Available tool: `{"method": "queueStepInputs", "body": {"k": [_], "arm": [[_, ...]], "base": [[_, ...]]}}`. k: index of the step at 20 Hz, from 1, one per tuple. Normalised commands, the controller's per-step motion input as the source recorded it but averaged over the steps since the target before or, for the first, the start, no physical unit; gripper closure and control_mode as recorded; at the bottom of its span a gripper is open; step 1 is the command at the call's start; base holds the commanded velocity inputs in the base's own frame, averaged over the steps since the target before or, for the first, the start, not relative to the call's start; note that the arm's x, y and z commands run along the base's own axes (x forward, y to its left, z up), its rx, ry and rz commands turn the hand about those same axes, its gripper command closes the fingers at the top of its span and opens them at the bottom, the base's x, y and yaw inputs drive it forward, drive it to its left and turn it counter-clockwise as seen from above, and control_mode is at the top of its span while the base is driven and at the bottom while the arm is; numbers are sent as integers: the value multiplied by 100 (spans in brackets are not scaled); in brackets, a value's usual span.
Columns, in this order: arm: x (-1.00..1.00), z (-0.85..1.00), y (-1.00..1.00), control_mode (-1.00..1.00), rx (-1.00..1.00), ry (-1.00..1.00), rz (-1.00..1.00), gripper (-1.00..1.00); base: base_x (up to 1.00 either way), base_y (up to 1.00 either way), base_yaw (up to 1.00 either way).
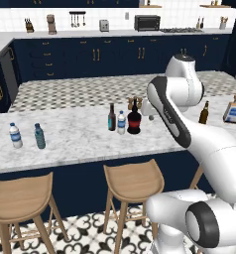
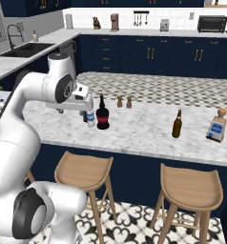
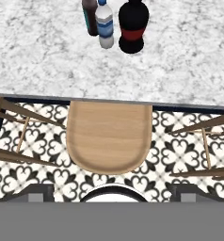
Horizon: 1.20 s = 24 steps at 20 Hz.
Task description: Move the plastic bottles in the middle to the plastics group, and the glass bottles in the middle to the glass group.
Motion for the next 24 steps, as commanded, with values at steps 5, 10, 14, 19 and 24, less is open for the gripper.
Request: {"method": "queueStepInputs", "body": {"k": [5,10,14,19,24], "arm": [[0,0,4,-100,0,-4,0,-100],[4,21,0,-100,0,-15,-2,-100],[51,94,0,-100,-7,-9,-1,-100],[62,78,-9,-100,0,7,0,-100],[82,-11,-21,-100,0,4,0,-100]], "base": [[0,0,0],[0,0,0],[0,0,0],[0,0,0],[0,0,0]]}}
